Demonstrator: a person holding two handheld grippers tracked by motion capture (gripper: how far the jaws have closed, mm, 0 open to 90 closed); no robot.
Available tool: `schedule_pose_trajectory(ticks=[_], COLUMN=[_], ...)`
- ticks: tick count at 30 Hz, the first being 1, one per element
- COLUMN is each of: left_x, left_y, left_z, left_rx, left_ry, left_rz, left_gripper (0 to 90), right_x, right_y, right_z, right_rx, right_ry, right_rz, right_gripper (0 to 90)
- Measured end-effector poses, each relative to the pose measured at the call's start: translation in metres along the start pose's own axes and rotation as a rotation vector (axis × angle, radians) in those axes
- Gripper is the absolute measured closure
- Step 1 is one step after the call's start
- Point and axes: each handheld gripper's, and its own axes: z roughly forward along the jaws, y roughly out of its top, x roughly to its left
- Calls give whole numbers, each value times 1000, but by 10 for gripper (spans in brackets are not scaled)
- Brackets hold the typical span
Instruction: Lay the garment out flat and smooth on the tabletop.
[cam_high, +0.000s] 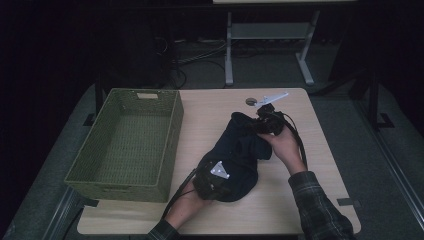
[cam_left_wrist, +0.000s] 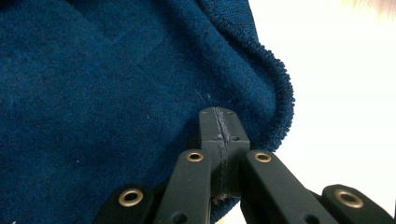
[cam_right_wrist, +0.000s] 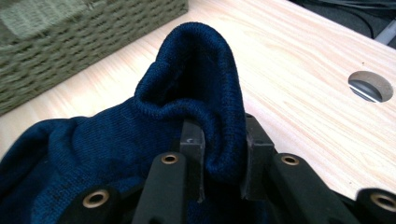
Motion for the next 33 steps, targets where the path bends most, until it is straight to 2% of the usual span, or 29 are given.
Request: schedule_pose_trajectory(ticks=[1,4,5,6,9,12,13,15,16,17,18,20,23,25,26,28,31,33], left_x=[0,0,0,0,1,1,1,1,1,1,1,2,2,2,2,2,2,2], left_y=[0,0,0,0,0,0,0,0,0,0,0,0,0,0,-1,-1,-1,-1], left_z=[0,0,0,0,0,0,0,0,0,0,0,0,0,0,0,0,0,0], left_rx=[-2,0,0,-3,-4,0,0,-3,-4,-4,-1,-1,-5,-5,-9,-8,-10,-12], left_ry=[0,-3,-3,-4,-5,-4,-3,-2,-4,-4,-6,-7,-8,-9,-11,-11,-11,-10], left_rz=[0,-4,-4,-5,-4,-3,-3,-5,-7,-7,-4,-4,-8,-7,-12,-13,-13,-15], left_gripper=[900,900,900,900,900,900,900,900,900,900,900,900,900,900,900,900,900,900], right_x=[-2,-2,-2,-2,-1,-2,-3,-3,-3,-3,-4,-3,-1,0,3,4,10,11], right_y=[1,2,2,2,2,1,0,-1,-4,-4,-9,-11,-29,-32,-42,-46,-65,-68], right_z=[6,12,12,13,9,3,-7,-11,-21,-21,-29,-31,-45,-47,-53,-55,-61,-62], right_rx=[12,28,28,32,25,11,-22,-33,-50,-50,-59,-61,-72,-71,-71,-69,-64,-59], right_ry=[-2,-10,-10,-17,-30,-28,-41,-42,-44,-44,-44,-47,-41,-38,-31,-32,-23,-20], right_rz=[-2,-6,-6,-2,-1,11,20,19,28,28,33,37,49,53,57,57,63,67], right_gripper=[721,643,643,556,475,453,426,425,416,416,413,413,413,413,413,414,417,417])
